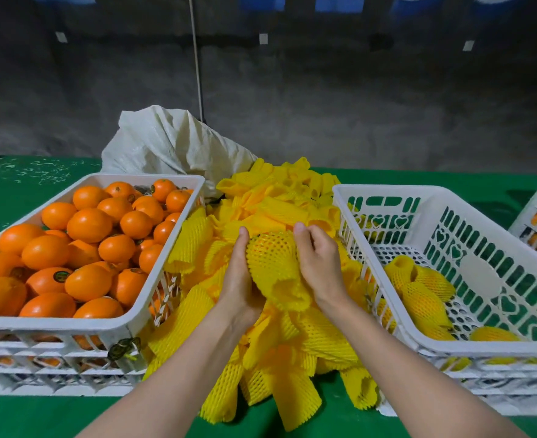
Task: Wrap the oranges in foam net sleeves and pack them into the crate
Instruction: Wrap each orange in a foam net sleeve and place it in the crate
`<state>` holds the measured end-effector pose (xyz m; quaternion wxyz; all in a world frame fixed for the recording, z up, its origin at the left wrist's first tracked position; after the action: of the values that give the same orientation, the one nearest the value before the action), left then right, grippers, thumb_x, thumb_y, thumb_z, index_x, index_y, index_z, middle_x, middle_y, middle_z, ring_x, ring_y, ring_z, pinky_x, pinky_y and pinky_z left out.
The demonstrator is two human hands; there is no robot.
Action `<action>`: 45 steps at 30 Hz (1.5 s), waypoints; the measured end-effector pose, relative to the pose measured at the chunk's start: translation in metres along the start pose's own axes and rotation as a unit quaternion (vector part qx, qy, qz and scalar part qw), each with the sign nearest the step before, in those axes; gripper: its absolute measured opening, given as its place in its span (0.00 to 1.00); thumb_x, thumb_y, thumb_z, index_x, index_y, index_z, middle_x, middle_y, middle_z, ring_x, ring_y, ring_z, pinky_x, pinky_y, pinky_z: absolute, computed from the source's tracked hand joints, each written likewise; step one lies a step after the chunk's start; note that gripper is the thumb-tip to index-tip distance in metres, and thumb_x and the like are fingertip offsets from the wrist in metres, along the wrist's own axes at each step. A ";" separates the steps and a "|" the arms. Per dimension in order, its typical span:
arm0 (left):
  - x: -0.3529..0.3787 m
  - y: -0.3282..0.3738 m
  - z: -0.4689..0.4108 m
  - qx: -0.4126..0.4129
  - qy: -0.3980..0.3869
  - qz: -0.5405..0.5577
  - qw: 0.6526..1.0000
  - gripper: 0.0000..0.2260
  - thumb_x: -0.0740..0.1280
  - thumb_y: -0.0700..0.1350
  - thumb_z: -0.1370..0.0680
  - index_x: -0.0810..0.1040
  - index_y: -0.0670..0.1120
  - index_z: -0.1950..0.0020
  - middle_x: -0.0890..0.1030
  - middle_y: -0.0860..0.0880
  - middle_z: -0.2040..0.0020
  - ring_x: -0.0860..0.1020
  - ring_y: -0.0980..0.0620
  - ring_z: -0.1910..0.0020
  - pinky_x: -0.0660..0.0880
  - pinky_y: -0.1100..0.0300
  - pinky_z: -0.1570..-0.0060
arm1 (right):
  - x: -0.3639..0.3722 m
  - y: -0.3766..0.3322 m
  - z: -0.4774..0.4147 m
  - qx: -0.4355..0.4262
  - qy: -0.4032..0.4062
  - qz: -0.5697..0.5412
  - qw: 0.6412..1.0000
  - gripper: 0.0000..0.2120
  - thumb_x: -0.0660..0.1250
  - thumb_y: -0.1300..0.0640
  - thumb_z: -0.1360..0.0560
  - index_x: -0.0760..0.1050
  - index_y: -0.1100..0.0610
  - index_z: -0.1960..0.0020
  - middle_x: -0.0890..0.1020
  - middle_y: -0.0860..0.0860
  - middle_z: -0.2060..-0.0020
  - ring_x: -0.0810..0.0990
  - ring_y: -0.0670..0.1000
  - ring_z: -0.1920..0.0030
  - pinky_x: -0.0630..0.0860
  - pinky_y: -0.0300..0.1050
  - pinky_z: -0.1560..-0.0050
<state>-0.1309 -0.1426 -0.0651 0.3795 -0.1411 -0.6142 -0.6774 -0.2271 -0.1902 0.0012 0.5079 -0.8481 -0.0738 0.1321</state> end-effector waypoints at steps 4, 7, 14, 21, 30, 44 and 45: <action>0.006 0.000 0.004 -0.034 -0.032 -0.032 0.998 0.30 0.58 0.67 0.27 0.79 0.45 0.40 0.82 0.43 0.42 0.79 0.43 0.41 0.73 0.47 0.40 | -0.004 0.003 -0.014 0.031 0.004 -0.016 0.999 0.20 0.58 0.57 0.20 0.59 0.54 0.70 0.60 0.47 0.74 0.60 0.41 0.75 0.58 0.36 0.71; 0.008 0.002 0.005 -0.049 -0.041 -0.053 0.997 0.30 0.61 0.68 0.33 0.81 0.46 0.45 0.83 0.43 0.46 0.83 0.45 0.48 0.78 0.50 0.52 | -0.005 0.006 -0.017 0.050 0.006 -0.025 0.998 0.21 0.58 0.56 0.20 0.58 0.54 0.70 0.59 0.47 0.75 0.59 0.42 0.74 0.55 0.37 0.71; 0.009 0.002 -0.008 -0.047 -0.001 -0.032 0.998 0.29 0.56 0.66 0.24 0.87 0.46 0.64 0.85 0.44 0.58 0.84 0.47 0.62 0.79 0.55 0.63 | 0.001 0.021 -0.009 0.113 -0.014 -0.035 0.993 0.16 0.55 0.50 0.19 0.74 0.52 0.61 0.79 0.48 0.63 0.77 0.47 0.58 0.73 0.46 0.55; -0.008 0.012 -0.006 -0.011 0.151 -0.092 0.984 0.25 0.59 0.64 0.23 0.75 0.46 0.37 0.81 0.42 0.44 0.80 0.42 0.46 0.76 0.46 0.44 | 0.025 0.035 0.011 0.257 -0.180 -0.093 0.945 0.35 0.50 0.27 0.37 0.70 0.40 0.36 0.75 0.38 0.47 0.74 0.45 0.42 0.69 0.41 0.44; 0.000 0.065 0.014 0.348 0.206 -0.347 0.846 0.23 0.65 0.50 0.21 0.60 0.46 0.73 0.59 0.48 0.74 0.57 0.51 0.72 0.54 0.52 0.68 | 0.023 0.051 0.017 0.349 -0.069 -0.149 0.923 0.30 0.61 0.32 0.29 0.75 0.53 0.39 0.80 0.55 0.44 0.78 0.56 0.44 0.73 0.57 0.39; -0.005 0.041 -0.006 0.184 0.130 -0.209 0.952 0.21 0.61 0.55 0.21 0.63 0.47 0.71 0.66 0.47 0.72 0.65 0.51 0.69 0.64 0.59 0.70 | 0.034 0.041 0.019 0.388 -0.078 -0.360 0.845 0.14 0.61 0.46 0.25 0.78 0.56 0.51 0.82 0.56 0.58 0.80 0.54 0.57 0.75 0.47 0.53; -0.005 0.041 -0.006 0.183 0.130 -0.214 0.951 0.21 0.62 0.55 0.21 0.64 0.47 0.70 0.67 0.46 0.71 0.65 0.50 0.68 0.64 0.59 0.69 | 0.034 0.041 0.019 0.382 -0.075 -0.361 0.848 0.13 0.61 0.47 0.24 0.78 0.55 0.52 0.82 0.55 0.60 0.80 0.53 0.58 0.76 0.46 0.55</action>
<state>-0.0975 -0.1450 -0.0395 0.3214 0.1550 -0.6886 -0.6312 -0.2010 -0.1852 -0.0481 0.7963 -0.4884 -0.3563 0.0199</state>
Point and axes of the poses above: each hand's wrist, its own z-axis away from the middle knuckle, its own x-axis out of the palm, y = z × x, the point moved 8 cm from there along -z, towards the middle knuckle
